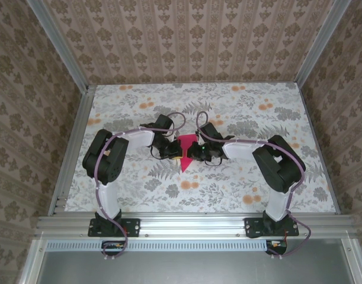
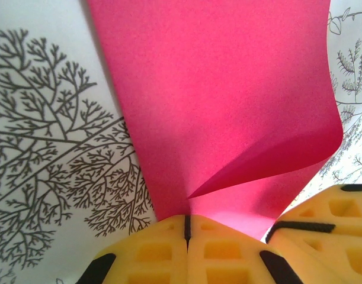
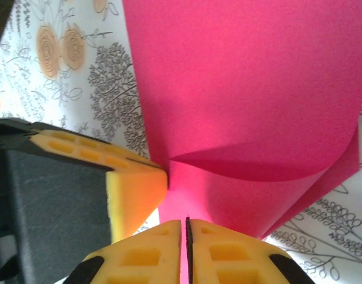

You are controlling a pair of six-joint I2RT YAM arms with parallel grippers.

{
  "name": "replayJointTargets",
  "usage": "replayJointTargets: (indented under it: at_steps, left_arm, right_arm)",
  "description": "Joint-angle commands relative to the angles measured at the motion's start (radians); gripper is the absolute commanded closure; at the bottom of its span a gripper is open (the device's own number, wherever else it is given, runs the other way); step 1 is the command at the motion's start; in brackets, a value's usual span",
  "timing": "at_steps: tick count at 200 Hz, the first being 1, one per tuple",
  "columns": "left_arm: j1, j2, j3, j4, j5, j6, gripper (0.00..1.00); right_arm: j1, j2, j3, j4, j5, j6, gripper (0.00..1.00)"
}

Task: Fold a paper plane with a square sheet of paper (pick it up from the middle)
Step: Third fold the triangle at the center of the table.

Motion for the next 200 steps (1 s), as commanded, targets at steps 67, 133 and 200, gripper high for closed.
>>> replayJointTargets:
  at_steps: [67,133,200]
  left_arm:
    - [-0.005,0.013,-0.004,-0.043,-0.055,0.016,1.00]
    - [-0.004,0.014,0.000,-0.052,-0.059,0.021,1.00]
    - [-0.004,0.017,0.007,-0.056,-0.057,0.024,1.00]
  right_arm:
    - [-0.016,0.069,0.020,-0.053,0.062,0.000,0.87]
    - [-0.040,-0.003,0.058,-0.081,0.057,-0.029,0.87]
    - [-0.052,0.066,0.053,-0.076,0.060,-0.023,0.87]
